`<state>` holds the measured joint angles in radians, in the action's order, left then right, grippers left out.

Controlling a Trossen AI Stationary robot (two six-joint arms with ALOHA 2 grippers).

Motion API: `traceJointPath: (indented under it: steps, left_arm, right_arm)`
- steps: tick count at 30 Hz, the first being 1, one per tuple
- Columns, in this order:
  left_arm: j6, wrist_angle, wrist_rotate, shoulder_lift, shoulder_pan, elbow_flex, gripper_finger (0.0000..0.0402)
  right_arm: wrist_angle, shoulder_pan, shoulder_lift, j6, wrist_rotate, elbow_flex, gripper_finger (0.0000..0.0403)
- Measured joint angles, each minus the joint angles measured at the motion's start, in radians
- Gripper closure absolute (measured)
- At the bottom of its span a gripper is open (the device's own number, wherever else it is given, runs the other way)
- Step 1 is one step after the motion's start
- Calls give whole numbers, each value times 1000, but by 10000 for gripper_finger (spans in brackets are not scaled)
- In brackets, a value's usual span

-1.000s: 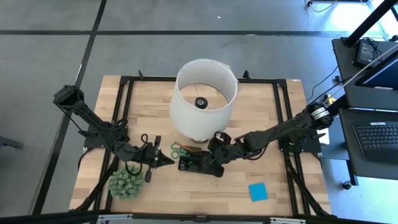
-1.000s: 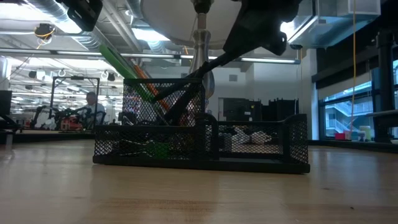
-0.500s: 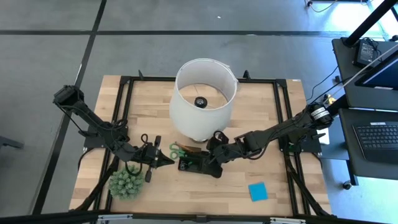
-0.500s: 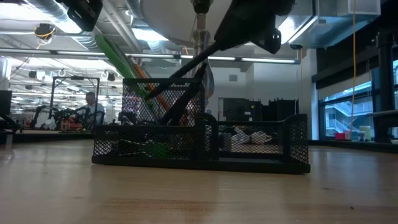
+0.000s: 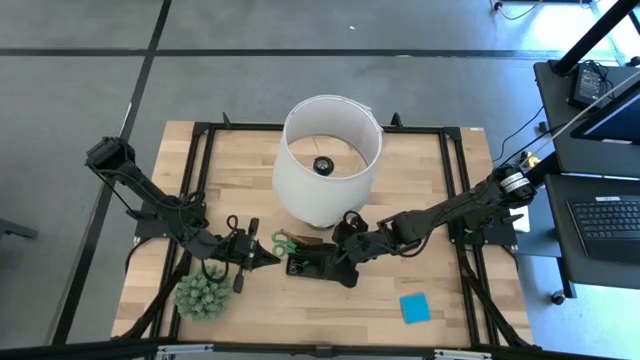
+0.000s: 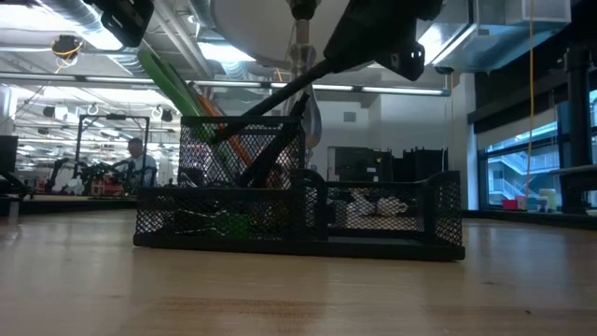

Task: Pick and place office supplies into organizer
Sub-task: Put the black pen into the black desk organizer, then put the orange pencil into the black desk organizer

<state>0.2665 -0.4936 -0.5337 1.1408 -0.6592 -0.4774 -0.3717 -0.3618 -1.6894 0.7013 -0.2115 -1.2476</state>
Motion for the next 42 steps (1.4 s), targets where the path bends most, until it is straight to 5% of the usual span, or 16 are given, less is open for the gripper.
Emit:
traceJointPath:
  steps: [23,34,42]
  left_arm:
    - [0,0,0,0,0,0,397]
    - [0,0,0,0,0,0,397]
    - [0,0,0,0,0,0,400]
  right_arm:
    - [9,-1,0,73,4,0,349]
    - [8,-2,0,49,8,0,282]
    - [5,-2,0,44,7,0,271]
